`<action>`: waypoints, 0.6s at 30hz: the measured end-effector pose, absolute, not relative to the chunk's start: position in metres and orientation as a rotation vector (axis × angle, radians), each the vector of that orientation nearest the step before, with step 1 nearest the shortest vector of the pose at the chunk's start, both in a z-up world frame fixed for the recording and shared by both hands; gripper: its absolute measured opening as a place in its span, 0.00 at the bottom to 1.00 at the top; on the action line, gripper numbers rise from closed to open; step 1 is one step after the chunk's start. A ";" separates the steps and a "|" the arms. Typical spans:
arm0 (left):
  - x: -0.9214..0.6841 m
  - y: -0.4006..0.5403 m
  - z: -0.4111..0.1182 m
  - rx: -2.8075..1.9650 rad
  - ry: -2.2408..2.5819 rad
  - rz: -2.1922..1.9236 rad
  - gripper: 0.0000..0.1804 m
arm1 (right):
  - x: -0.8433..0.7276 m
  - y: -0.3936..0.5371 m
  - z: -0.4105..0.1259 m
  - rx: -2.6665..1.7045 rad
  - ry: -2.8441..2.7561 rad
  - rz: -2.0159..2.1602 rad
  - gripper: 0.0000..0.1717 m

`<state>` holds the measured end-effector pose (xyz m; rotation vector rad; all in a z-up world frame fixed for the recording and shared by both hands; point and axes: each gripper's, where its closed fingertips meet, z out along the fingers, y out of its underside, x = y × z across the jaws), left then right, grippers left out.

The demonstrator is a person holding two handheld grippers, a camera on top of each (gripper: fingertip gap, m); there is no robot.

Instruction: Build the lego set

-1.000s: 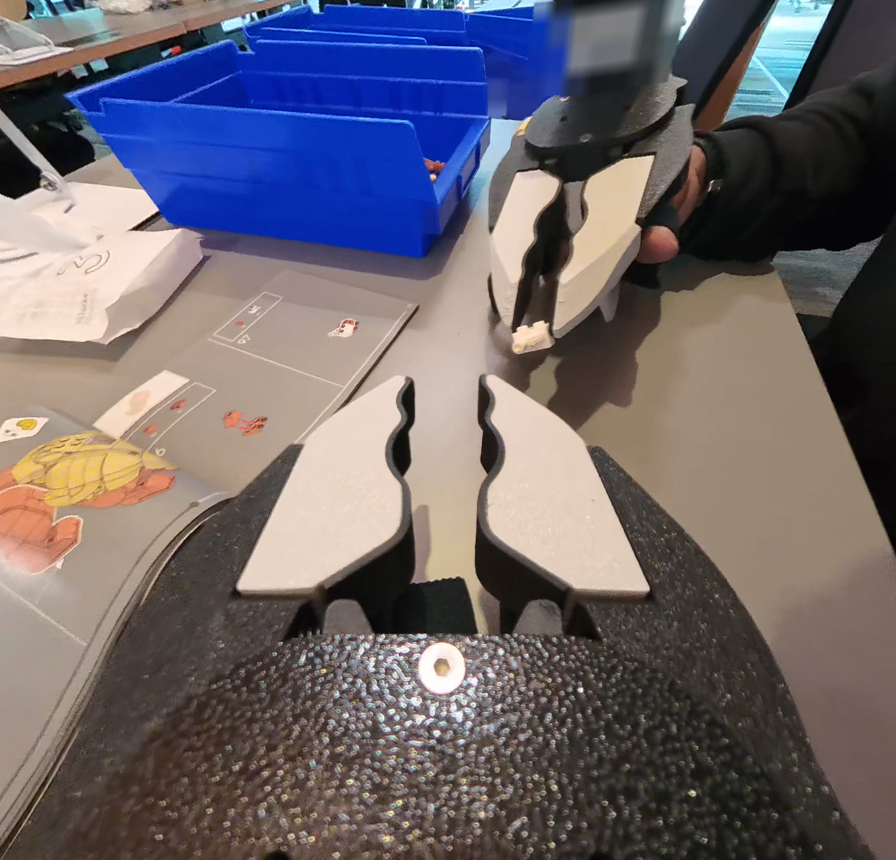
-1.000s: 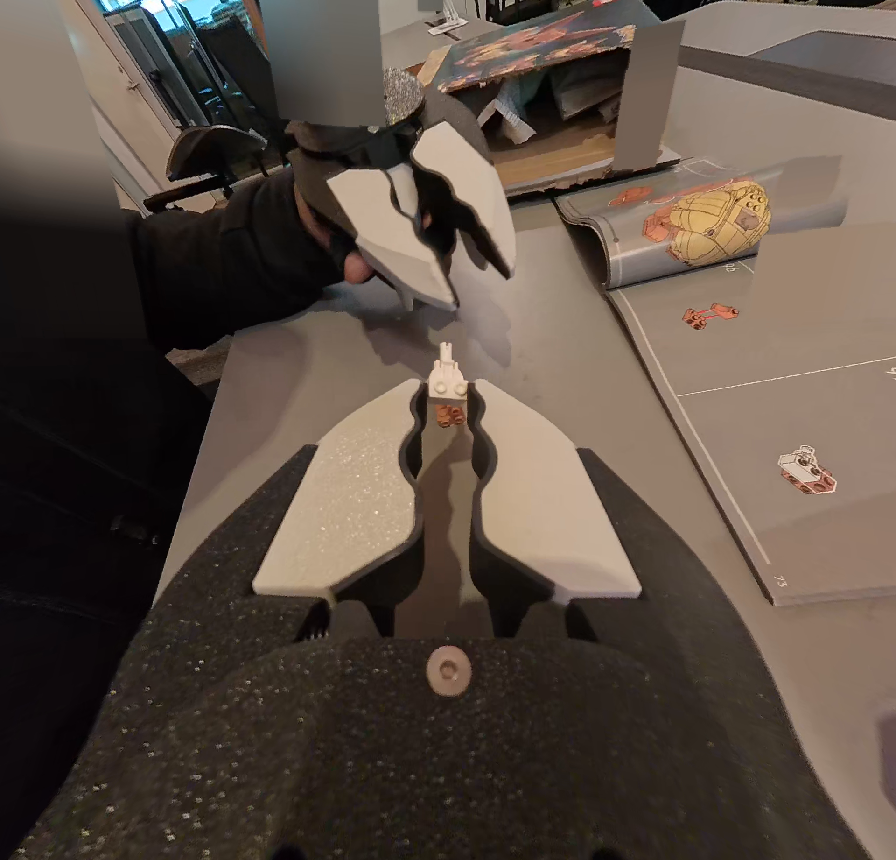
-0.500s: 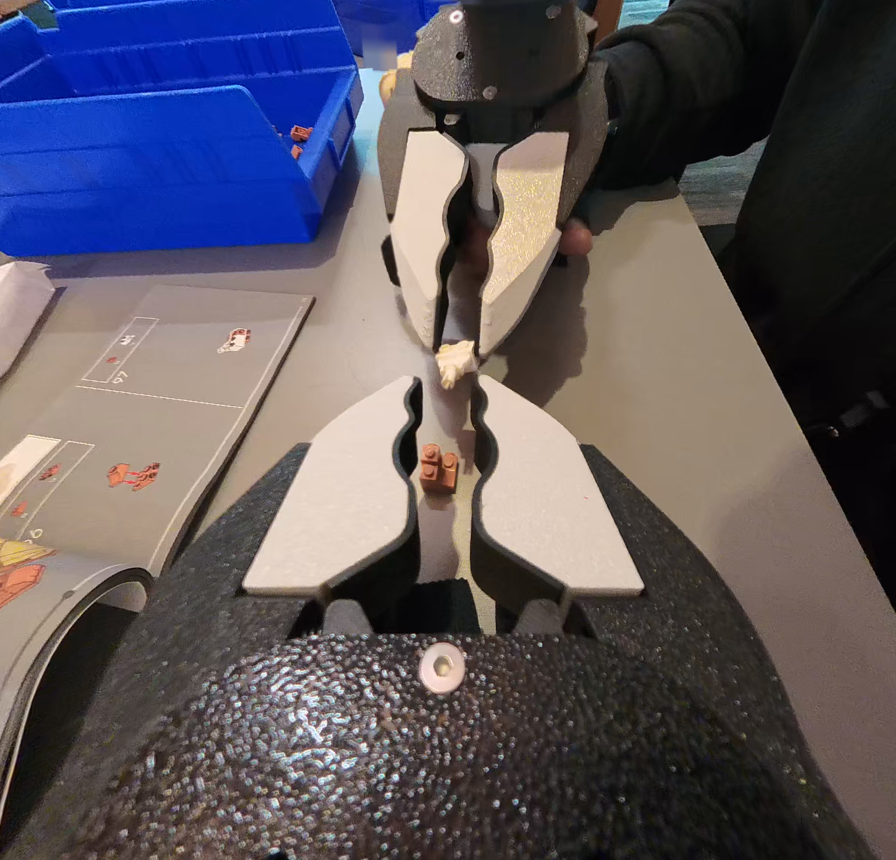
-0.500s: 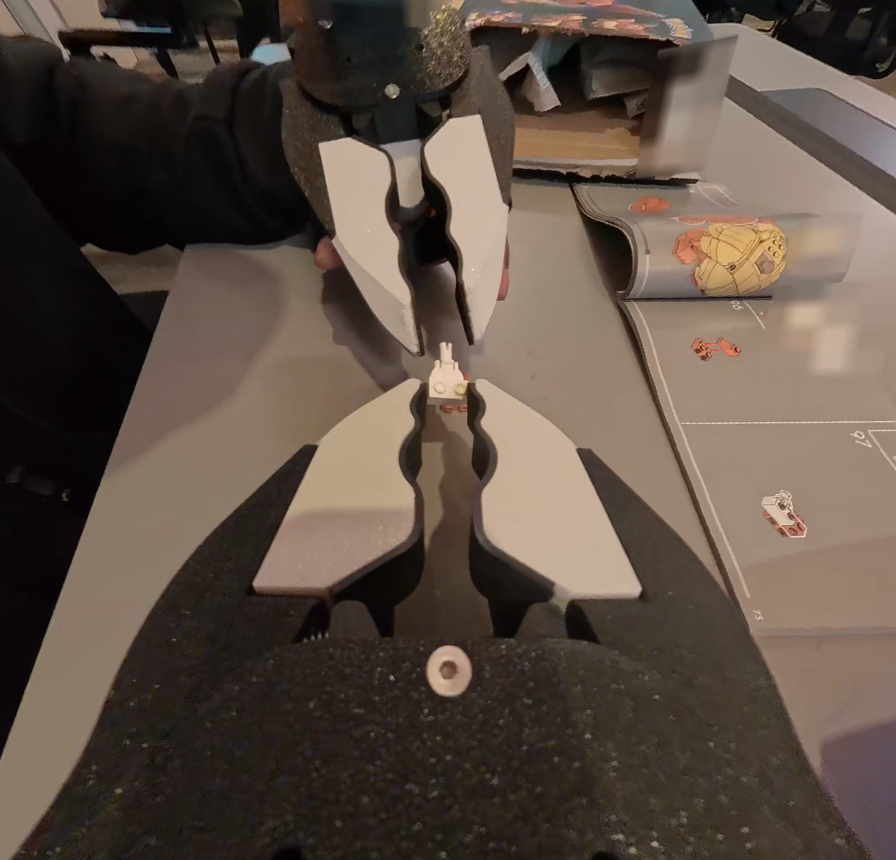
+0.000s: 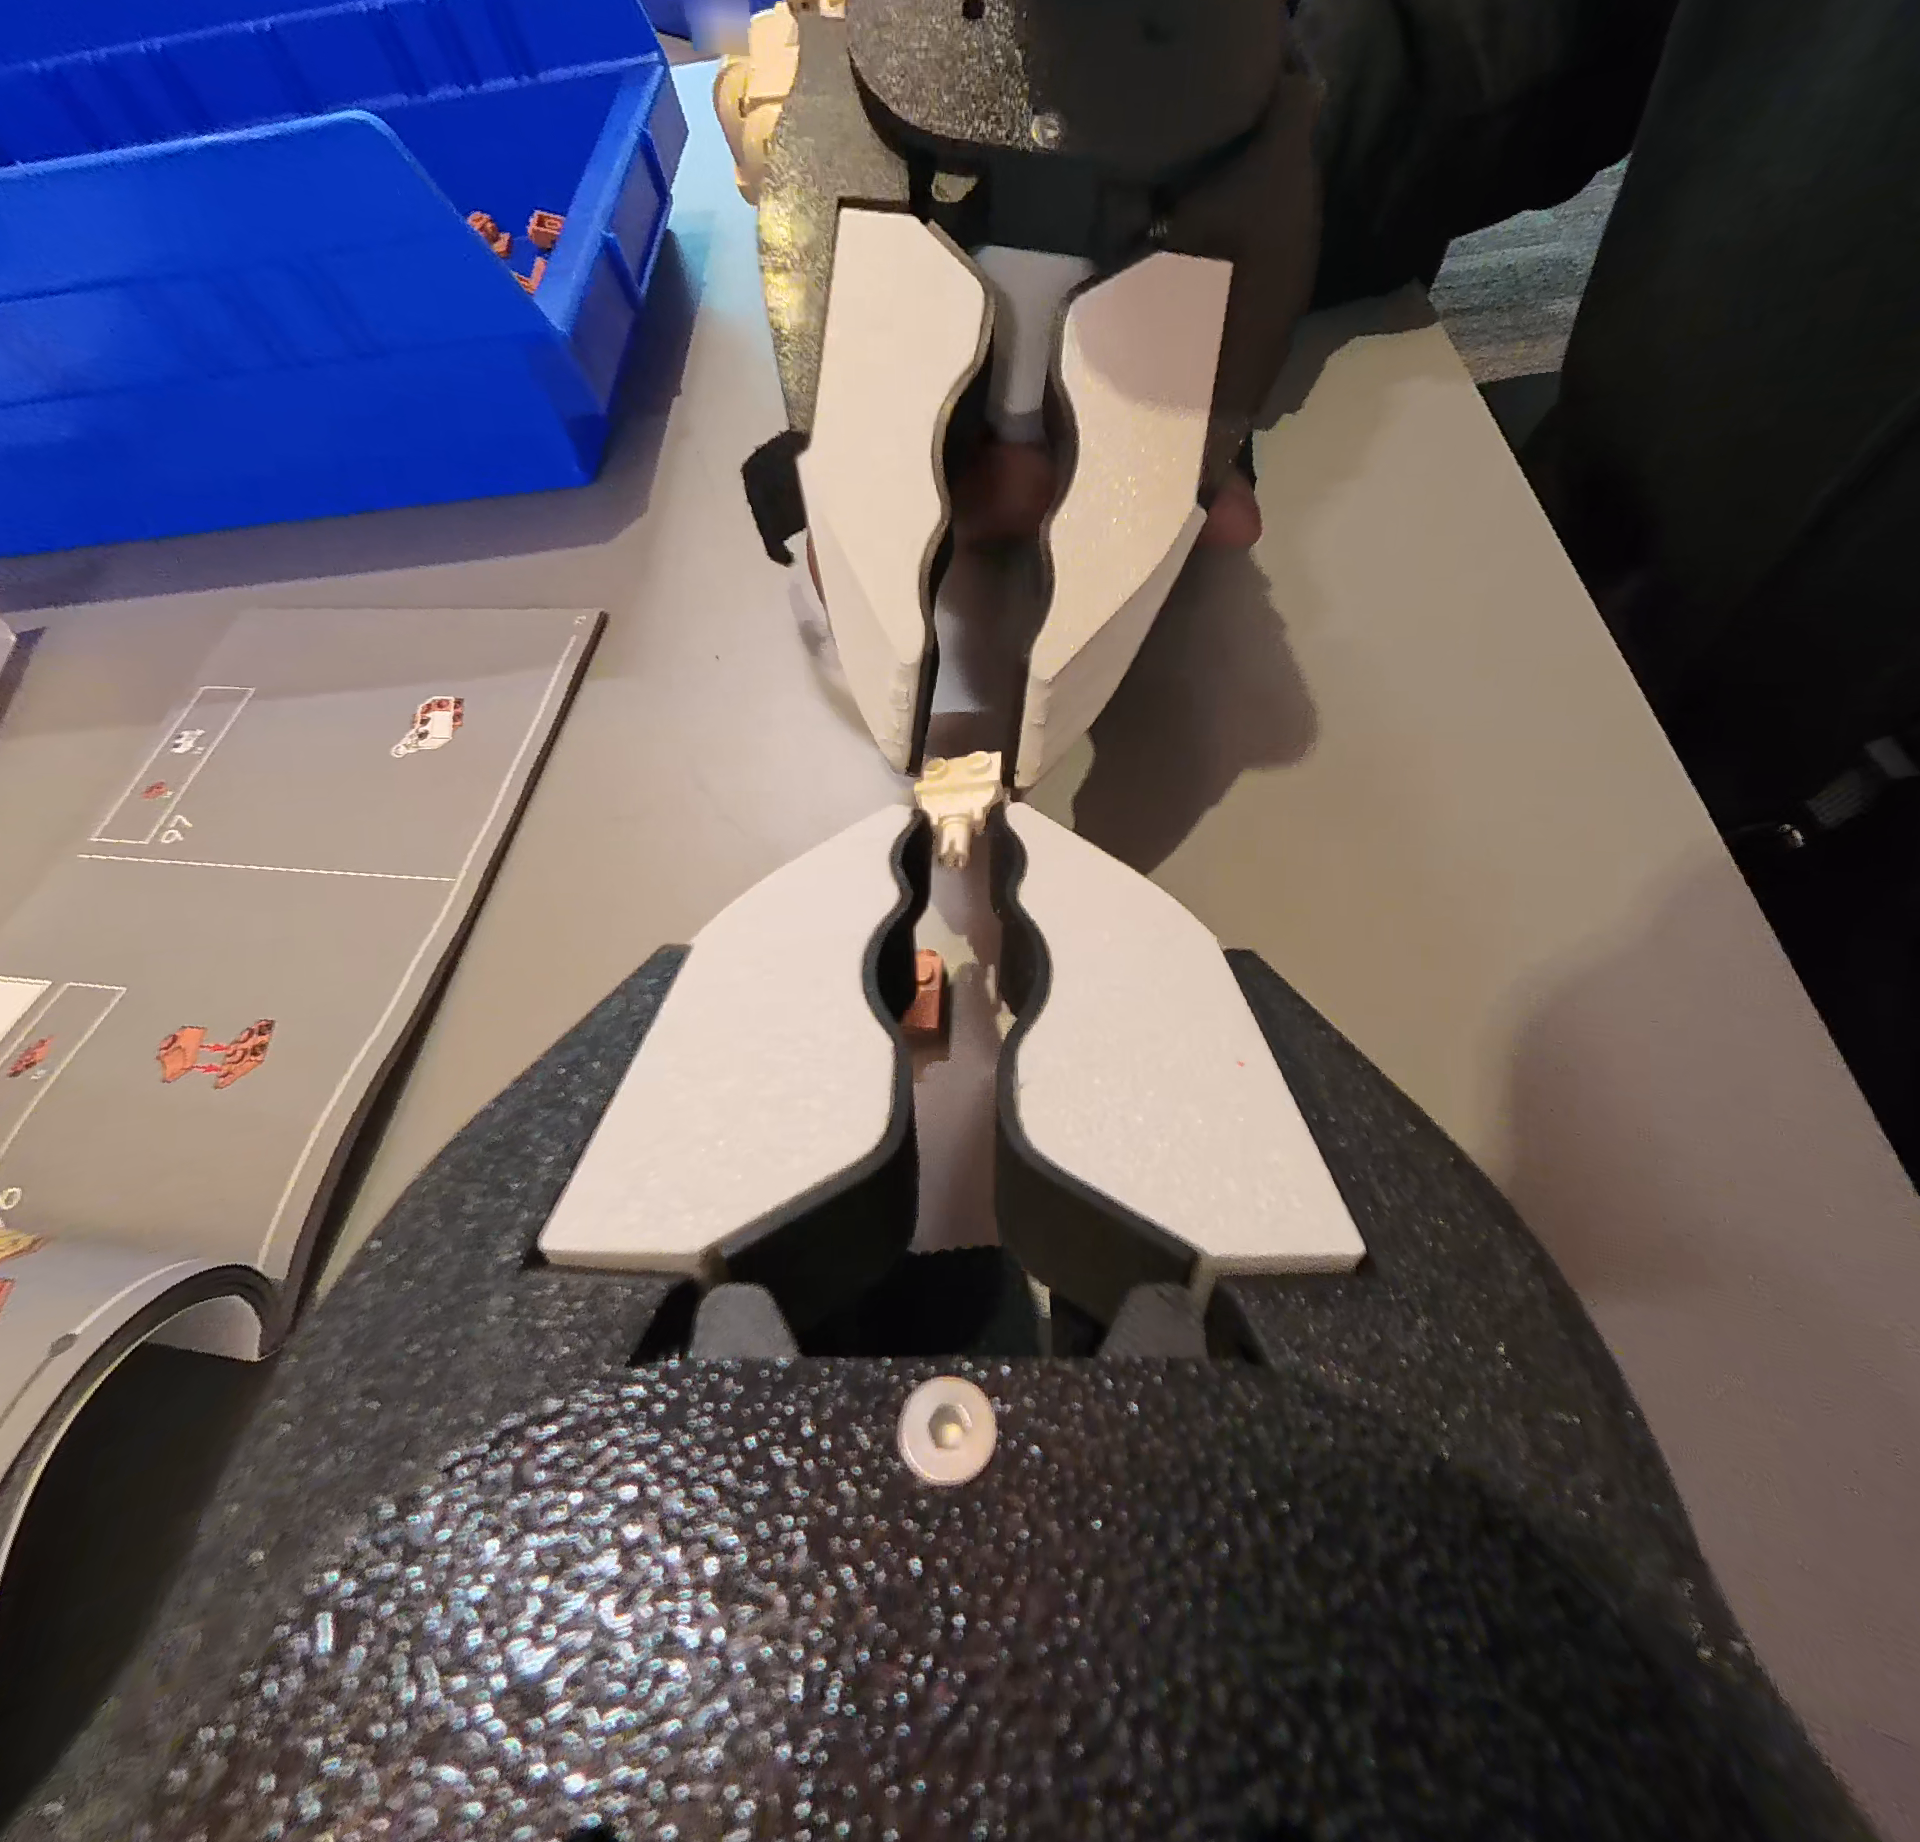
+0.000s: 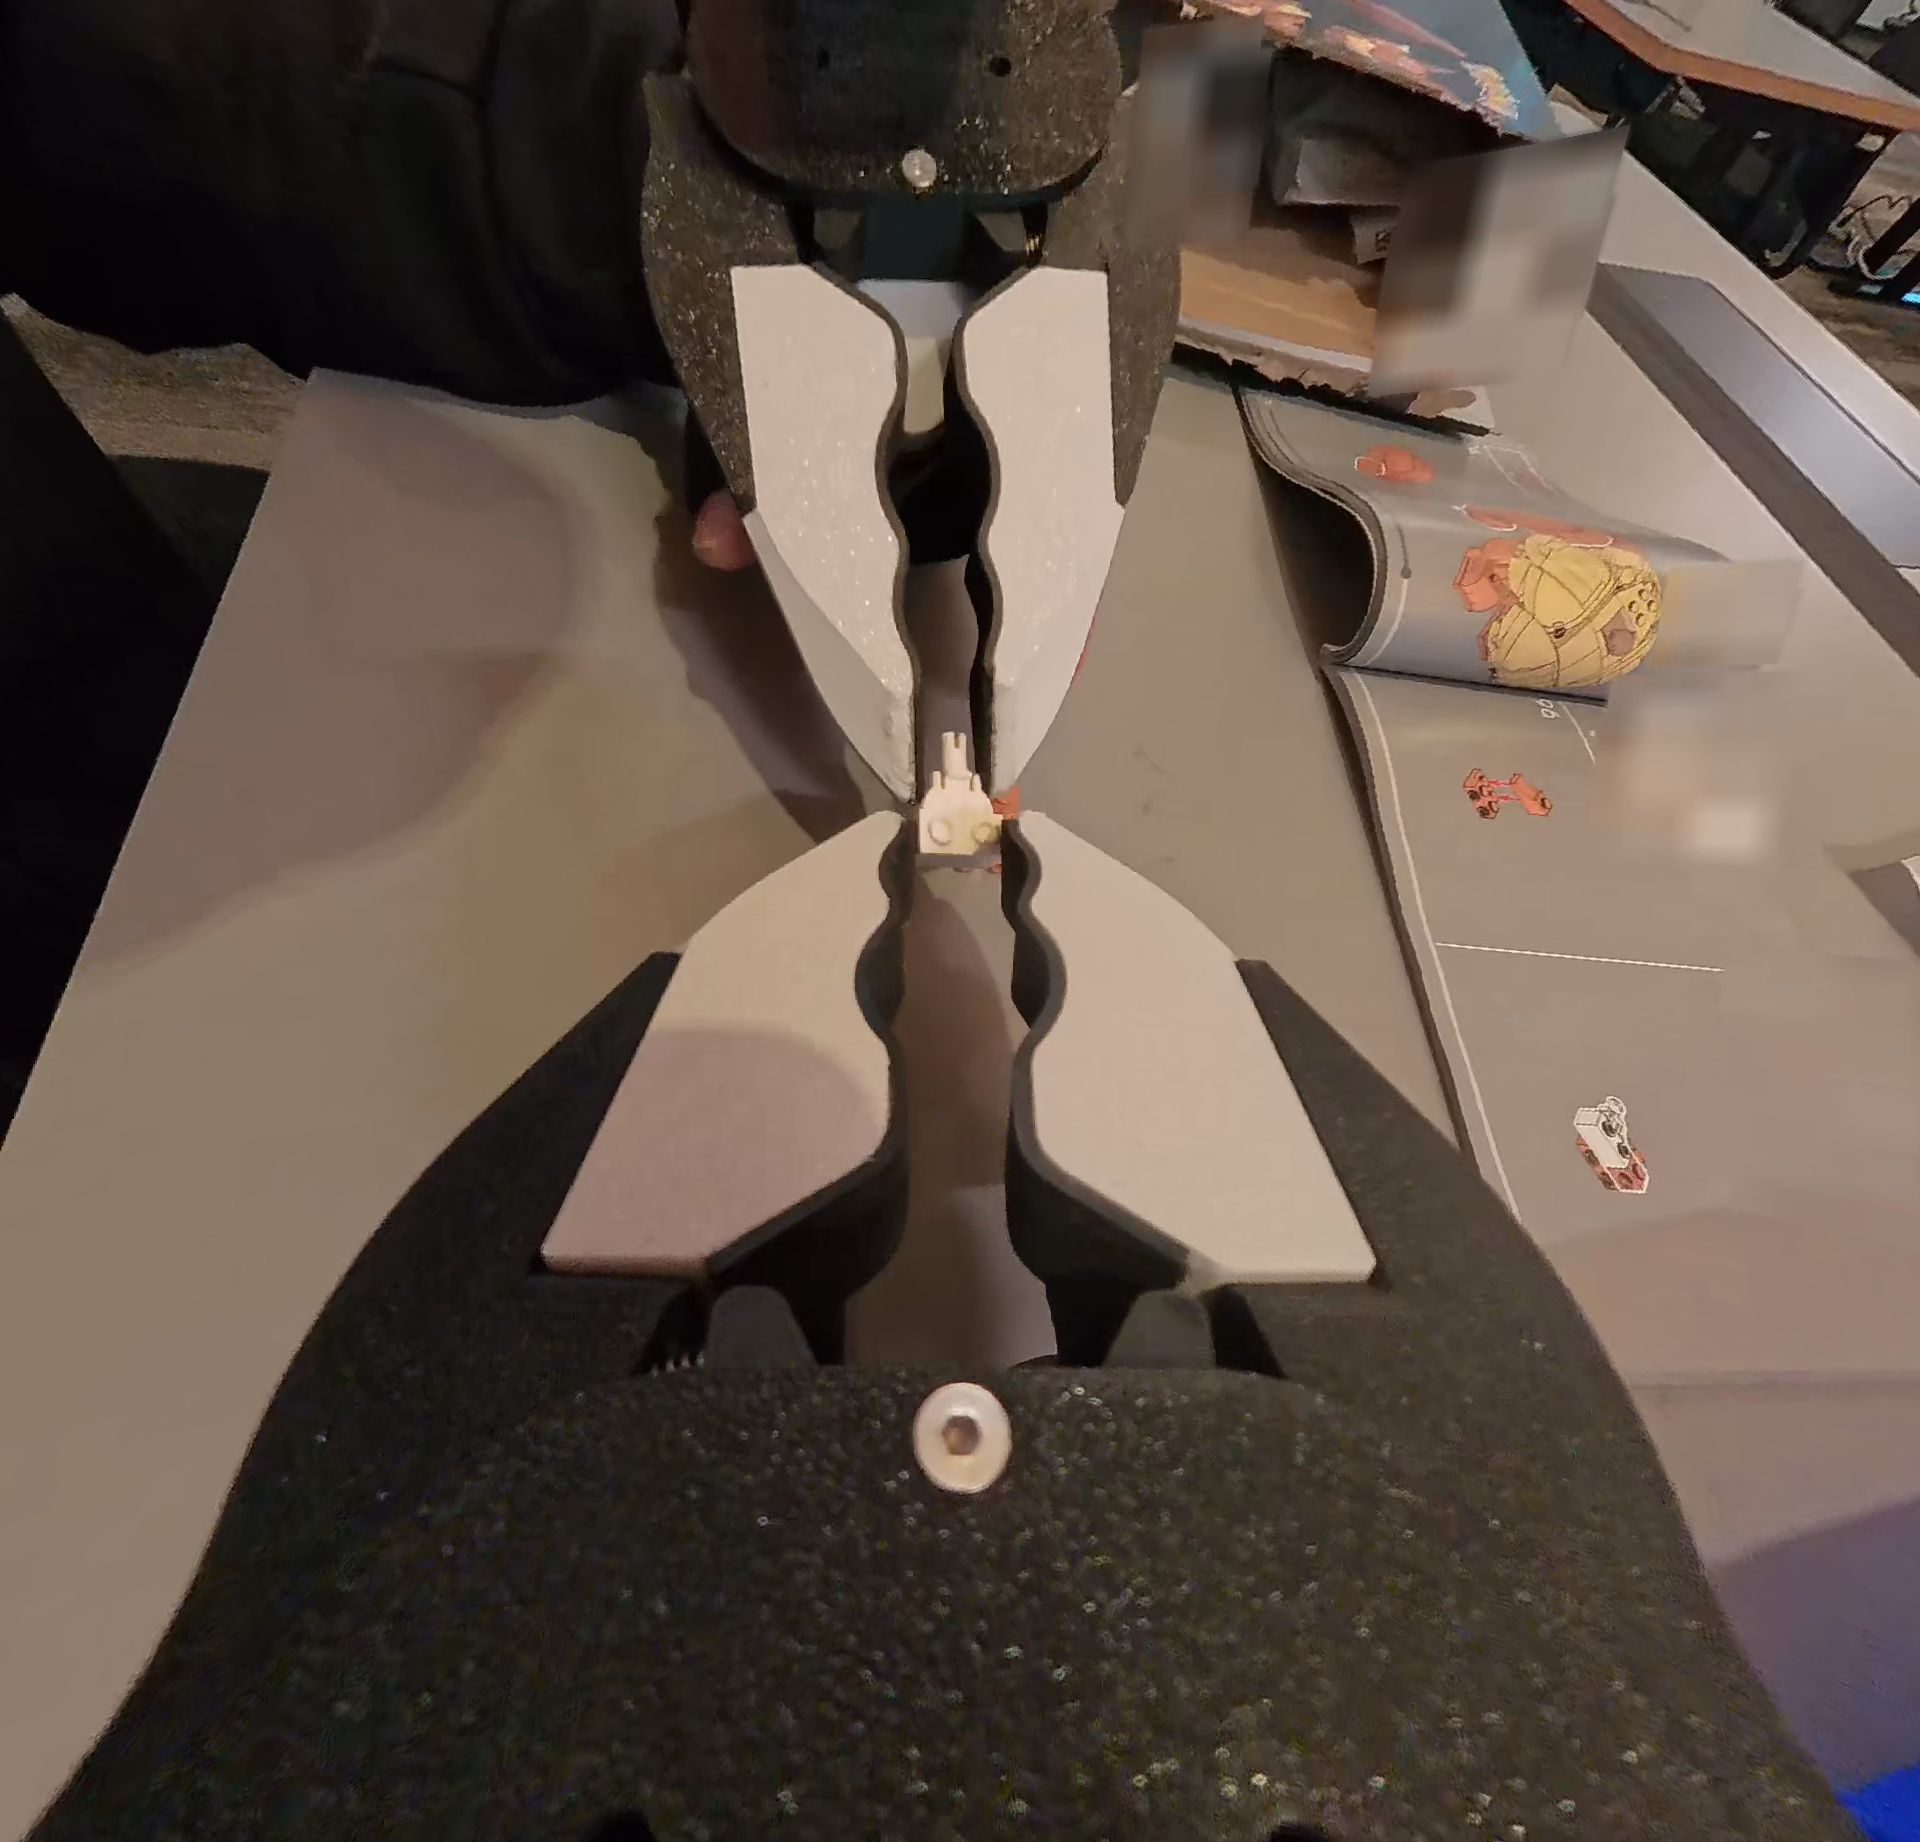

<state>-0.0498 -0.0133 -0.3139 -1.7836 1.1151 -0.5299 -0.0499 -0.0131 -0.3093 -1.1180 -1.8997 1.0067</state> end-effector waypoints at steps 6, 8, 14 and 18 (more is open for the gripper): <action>-0.050 -0.017 -0.317 -1.779 1.159 -0.523 0.05 | -0.050 -0.016 -0.313 -1.097 -1.930 0.968 0.09; -0.051 -0.018 -0.316 -1.776 1.158 -0.526 0.05 | -0.051 -0.016 -0.315 -1.108 -1.938 0.959 0.12; -0.070 -0.022 -0.329 -1.855 1.198 -0.459 0.05 | -0.051 -0.015 -0.321 -1.151 -1.976 0.950 0.15; -0.073 -0.025 -0.338 -1.898 1.245 -0.430 0.05 | -0.053 -0.015 -0.329 -1.183 -2.024 0.921 0.17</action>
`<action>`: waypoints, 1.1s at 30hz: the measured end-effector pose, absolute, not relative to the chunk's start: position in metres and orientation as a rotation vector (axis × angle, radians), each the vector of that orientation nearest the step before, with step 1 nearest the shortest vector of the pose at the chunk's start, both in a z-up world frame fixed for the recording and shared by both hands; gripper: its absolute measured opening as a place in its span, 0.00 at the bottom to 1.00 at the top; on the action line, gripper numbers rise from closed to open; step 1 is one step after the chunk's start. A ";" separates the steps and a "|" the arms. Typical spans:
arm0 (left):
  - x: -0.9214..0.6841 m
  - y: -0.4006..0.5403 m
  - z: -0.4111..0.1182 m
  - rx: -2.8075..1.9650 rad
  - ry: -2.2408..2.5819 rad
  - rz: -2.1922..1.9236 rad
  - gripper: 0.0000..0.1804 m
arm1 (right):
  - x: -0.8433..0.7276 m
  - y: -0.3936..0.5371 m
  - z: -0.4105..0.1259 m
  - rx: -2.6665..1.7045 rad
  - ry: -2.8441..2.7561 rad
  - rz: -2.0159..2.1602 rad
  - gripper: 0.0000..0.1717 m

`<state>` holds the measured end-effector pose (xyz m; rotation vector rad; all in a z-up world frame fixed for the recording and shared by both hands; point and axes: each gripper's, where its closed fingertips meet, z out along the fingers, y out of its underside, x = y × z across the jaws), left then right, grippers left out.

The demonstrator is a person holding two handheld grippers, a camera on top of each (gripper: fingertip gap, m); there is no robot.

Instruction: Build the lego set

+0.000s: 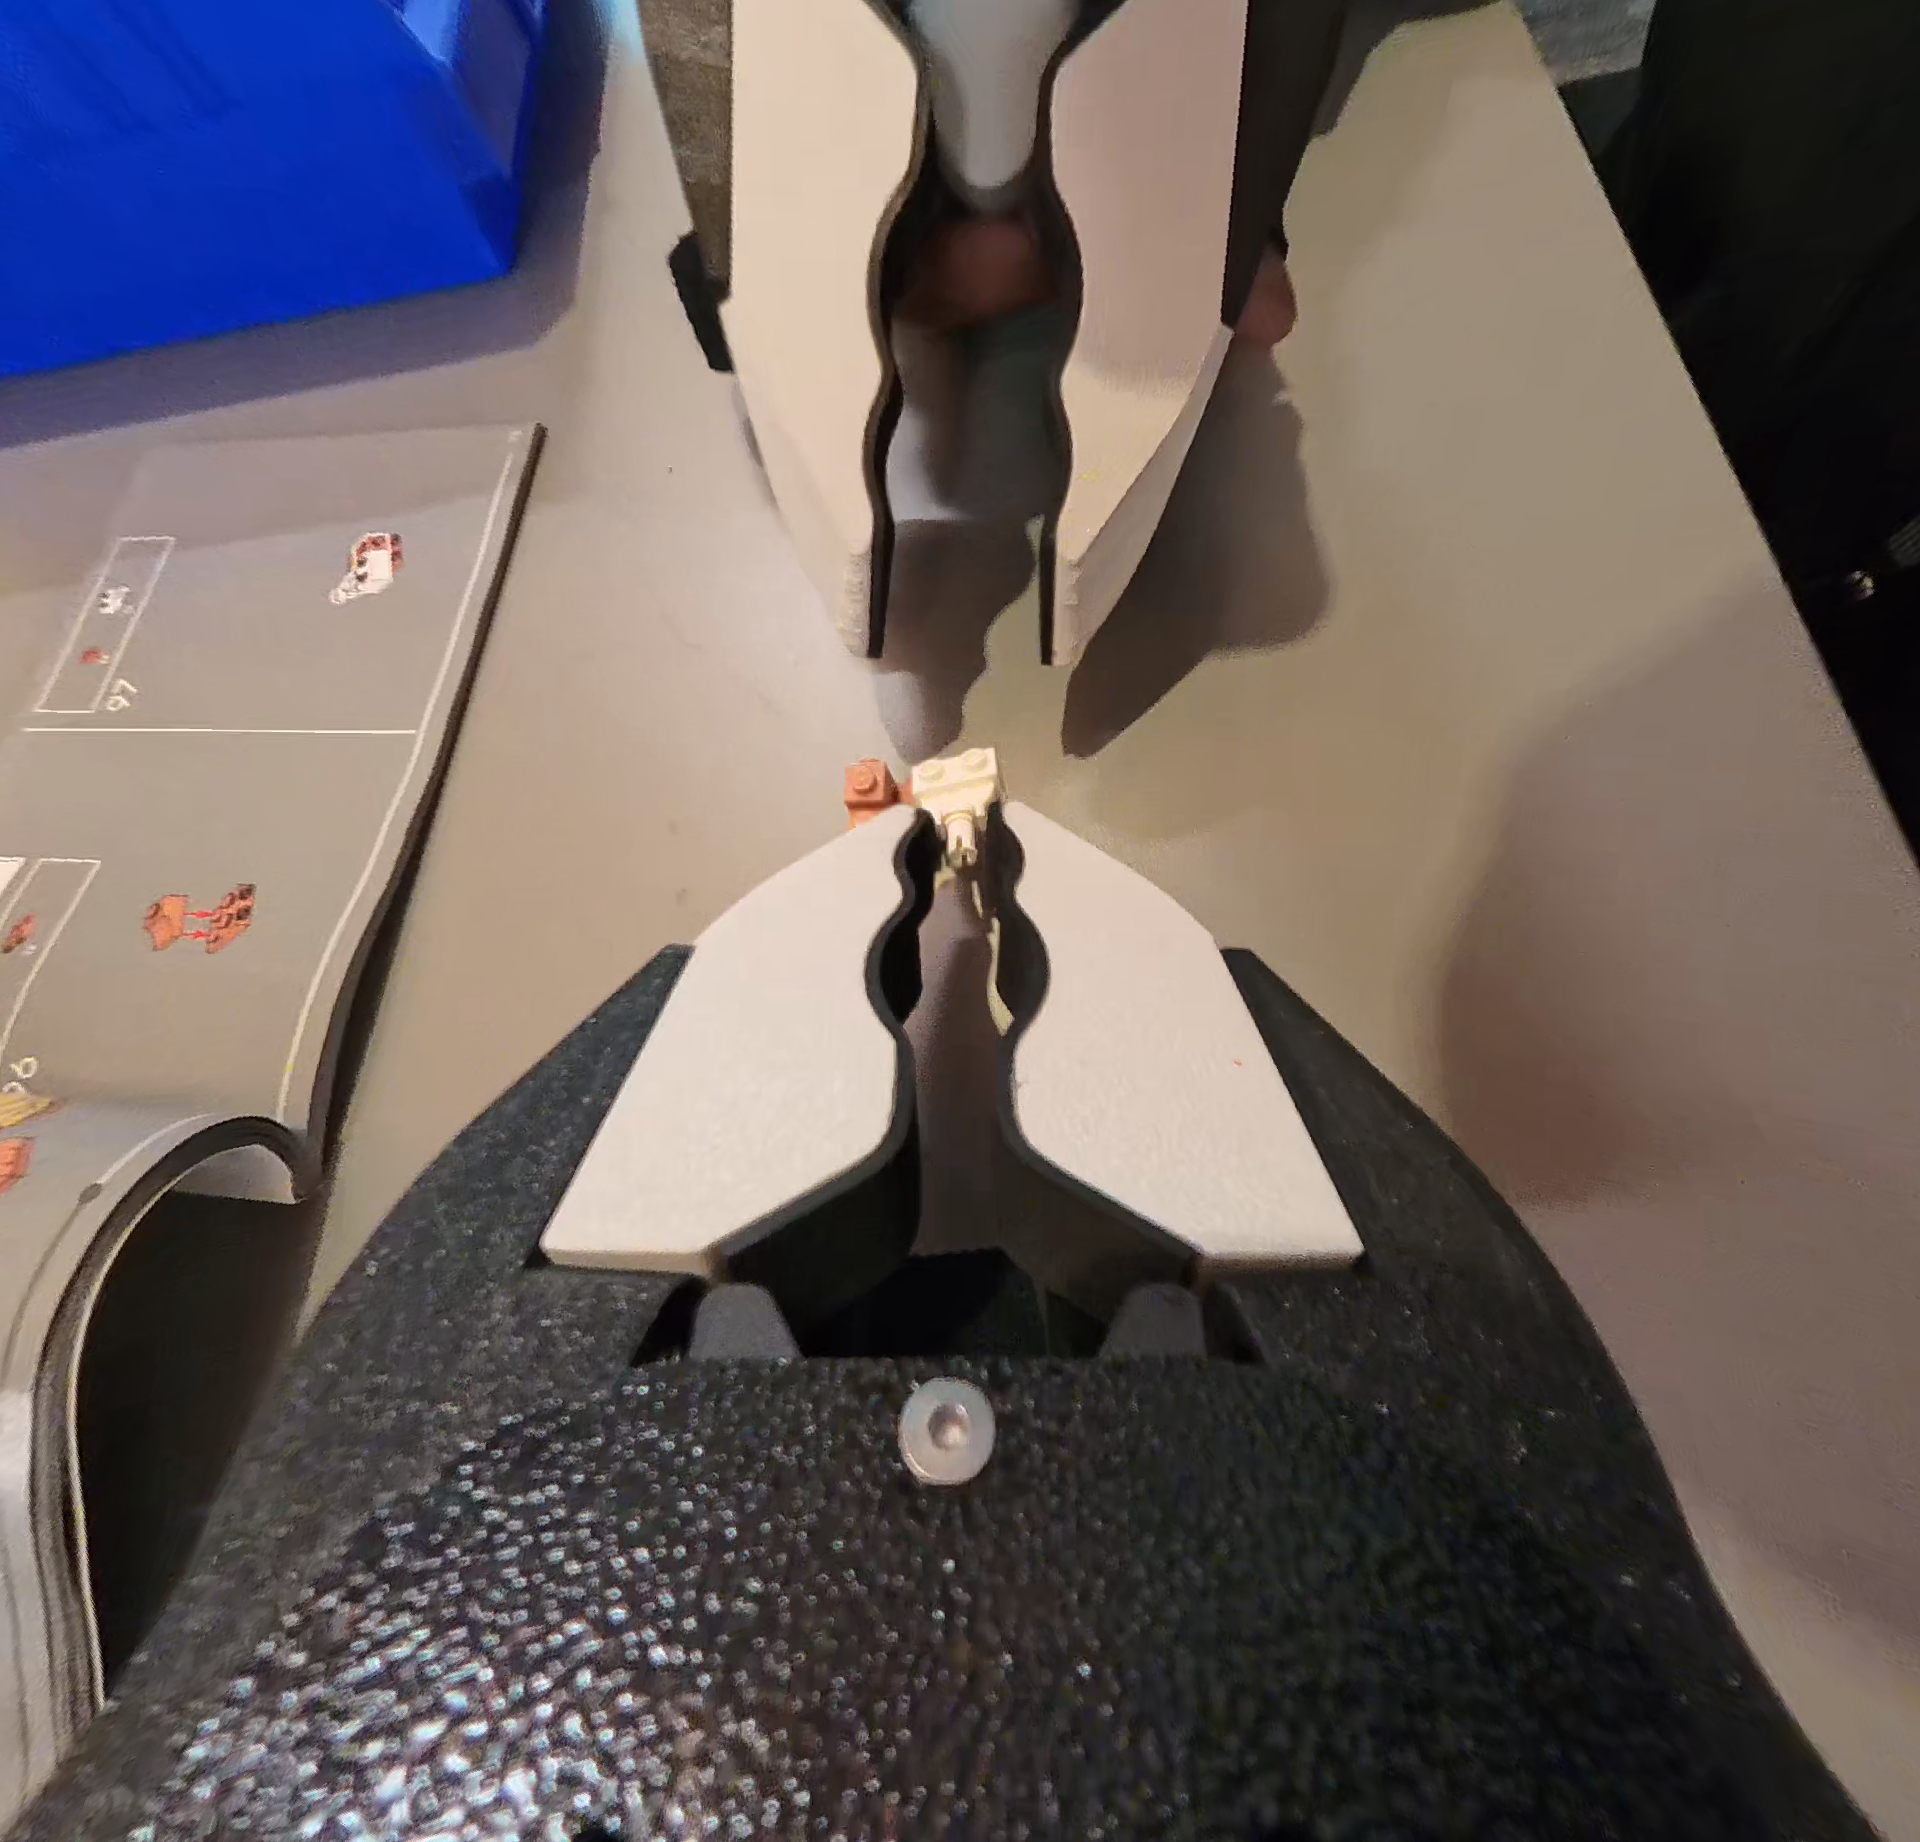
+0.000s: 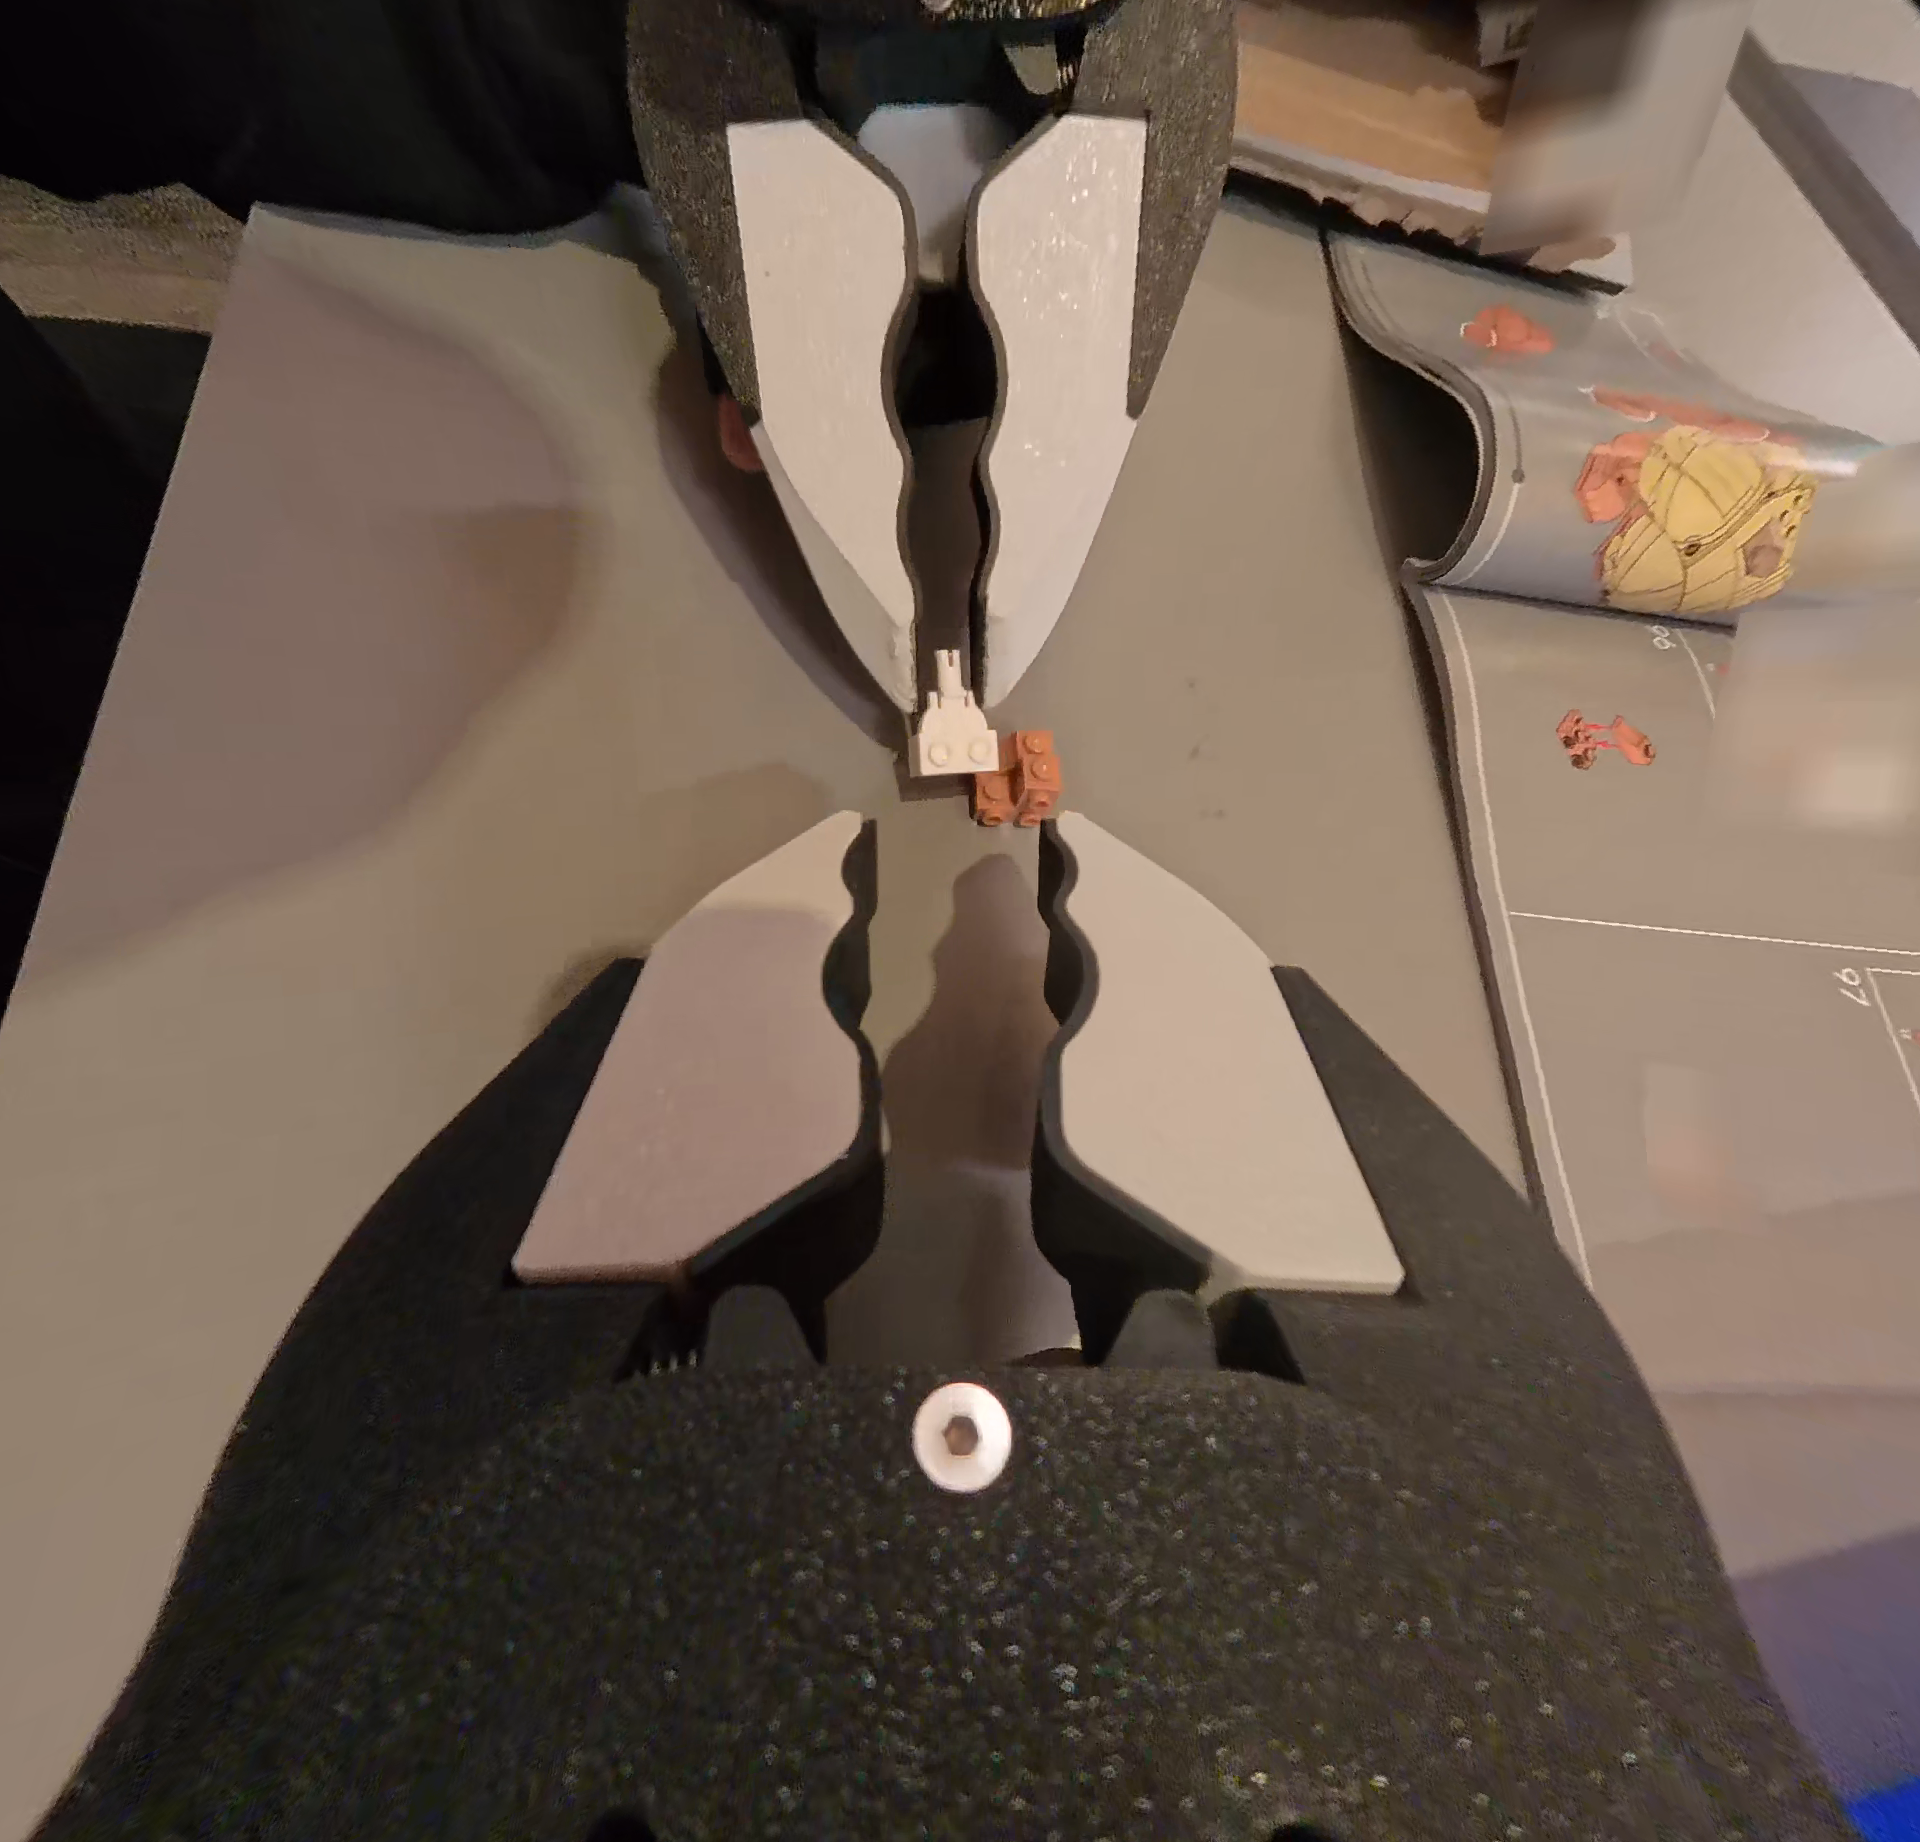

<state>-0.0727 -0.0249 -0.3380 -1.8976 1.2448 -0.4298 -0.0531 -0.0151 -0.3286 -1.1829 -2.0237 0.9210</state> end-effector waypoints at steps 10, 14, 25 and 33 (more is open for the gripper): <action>-0.073 -0.022 -0.340 -1.908 1.235 -0.414 0.05 | -0.066 -0.013 -0.341 -1.186 -2.109 0.839 0.23; -0.072 -0.021 -0.339 -1.902 1.230 -0.409 0.05 | -0.070 -0.012 -0.345 -1.188 -2.150 0.835 0.24; -0.071 -0.018 -0.340 -1.900 1.223 -0.361 0.05 | -0.072 -0.013 -0.349 -1.209 -2.215 0.873 0.20; -0.071 -0.017 -0.345 -1.922 1.248 -0.322 0.05 | -0.073 -0.013 -0.353 -1.237 -2.238 0.867 0.18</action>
